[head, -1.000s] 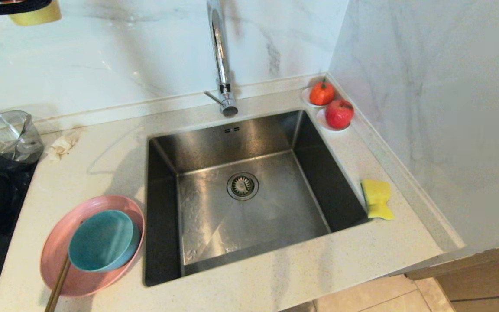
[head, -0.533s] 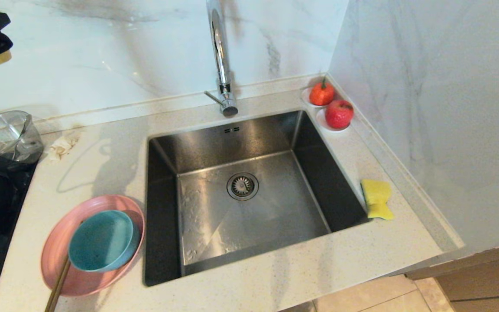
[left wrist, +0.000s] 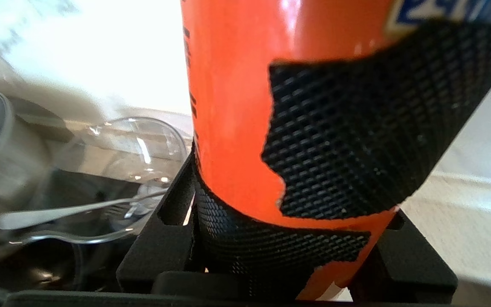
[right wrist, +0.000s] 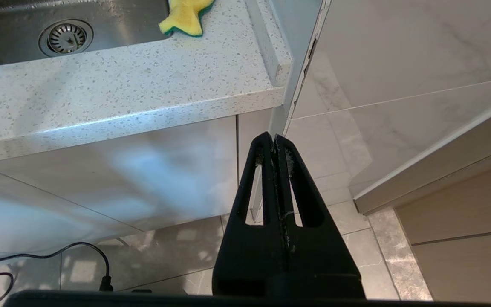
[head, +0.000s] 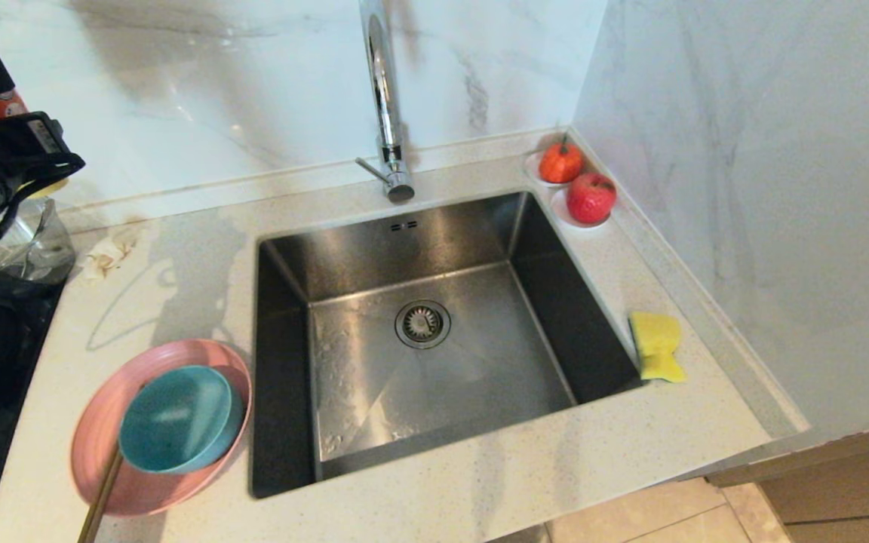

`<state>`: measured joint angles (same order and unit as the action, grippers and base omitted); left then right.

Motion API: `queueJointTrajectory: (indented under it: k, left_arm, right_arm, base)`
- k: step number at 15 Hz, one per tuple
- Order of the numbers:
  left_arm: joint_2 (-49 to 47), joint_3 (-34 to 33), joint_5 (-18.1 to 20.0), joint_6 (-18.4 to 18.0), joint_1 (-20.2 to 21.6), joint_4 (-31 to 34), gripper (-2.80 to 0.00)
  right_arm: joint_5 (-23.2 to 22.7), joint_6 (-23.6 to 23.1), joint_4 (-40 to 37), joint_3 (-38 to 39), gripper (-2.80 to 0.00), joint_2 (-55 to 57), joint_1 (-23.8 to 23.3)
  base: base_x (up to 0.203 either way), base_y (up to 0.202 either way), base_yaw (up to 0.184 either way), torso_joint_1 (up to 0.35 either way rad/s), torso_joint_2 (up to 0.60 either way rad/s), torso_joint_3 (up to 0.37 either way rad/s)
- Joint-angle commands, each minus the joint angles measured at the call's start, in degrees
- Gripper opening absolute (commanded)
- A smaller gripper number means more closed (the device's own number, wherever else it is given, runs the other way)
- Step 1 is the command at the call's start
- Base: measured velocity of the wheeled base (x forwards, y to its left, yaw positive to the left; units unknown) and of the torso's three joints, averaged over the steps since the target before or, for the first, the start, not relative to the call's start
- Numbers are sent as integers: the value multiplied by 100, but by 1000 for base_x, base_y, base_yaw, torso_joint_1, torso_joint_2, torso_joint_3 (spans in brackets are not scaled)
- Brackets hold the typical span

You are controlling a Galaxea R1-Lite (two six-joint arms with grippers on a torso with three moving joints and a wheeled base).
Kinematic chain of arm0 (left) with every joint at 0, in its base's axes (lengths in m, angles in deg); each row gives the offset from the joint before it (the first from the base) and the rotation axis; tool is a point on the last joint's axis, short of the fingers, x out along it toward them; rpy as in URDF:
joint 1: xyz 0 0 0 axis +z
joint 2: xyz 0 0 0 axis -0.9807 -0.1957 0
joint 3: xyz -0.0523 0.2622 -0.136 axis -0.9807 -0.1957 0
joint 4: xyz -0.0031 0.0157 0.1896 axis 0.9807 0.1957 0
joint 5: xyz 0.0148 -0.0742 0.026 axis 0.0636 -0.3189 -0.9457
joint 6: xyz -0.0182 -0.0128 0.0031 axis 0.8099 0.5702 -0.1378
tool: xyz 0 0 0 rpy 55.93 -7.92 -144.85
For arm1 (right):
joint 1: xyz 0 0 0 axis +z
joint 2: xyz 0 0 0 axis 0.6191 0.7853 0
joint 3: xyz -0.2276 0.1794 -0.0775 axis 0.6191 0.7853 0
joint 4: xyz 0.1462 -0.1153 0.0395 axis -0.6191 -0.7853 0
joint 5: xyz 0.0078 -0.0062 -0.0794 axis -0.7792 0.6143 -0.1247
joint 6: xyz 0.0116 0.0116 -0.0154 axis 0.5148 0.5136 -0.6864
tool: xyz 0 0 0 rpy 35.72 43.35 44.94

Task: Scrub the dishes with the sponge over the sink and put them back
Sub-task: Place the dish soap on the table

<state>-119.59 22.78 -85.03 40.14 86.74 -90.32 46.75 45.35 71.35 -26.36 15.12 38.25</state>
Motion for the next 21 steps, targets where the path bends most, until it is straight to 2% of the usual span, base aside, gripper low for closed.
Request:
queueJointTrajectory:
  k: [1, 6, 9, 15, 21]
  left_arm:
    - [-747, -64, -207, 120, 15, -434, -280]
    - [-1675, -60, -522, 420, 15, -1273, -280]
    - [-2151, -7, -684, 432, 7, -1909, -280]
    - [-2910, 341, -1090, 413, -20, -2227, -280]
    - [-3641, 770, -1209, 10, -48, -2969, -280]
  right_arm:
    - [0, 3, 1, 0, -280, 2, 0]
    - [0, 3, 1, 0, -280, 2, 0]
    - [0, 3, 1, 0, -280, 2, 0]
    - [0, 3, 1, 0, -280, 2, 0]
    - [0, 3, 10, 0, -280, 2, 0]
  base:
    - [0, 0, 0, 0, 0, 0]
    - [0, 0, 0, 0, 0, 0]
    - [0, 0, 0, 0, 0, 0]
    - [0, 0, 0, 0, 0, 0]
    - [0, 0, 0, 0, 0, 0]
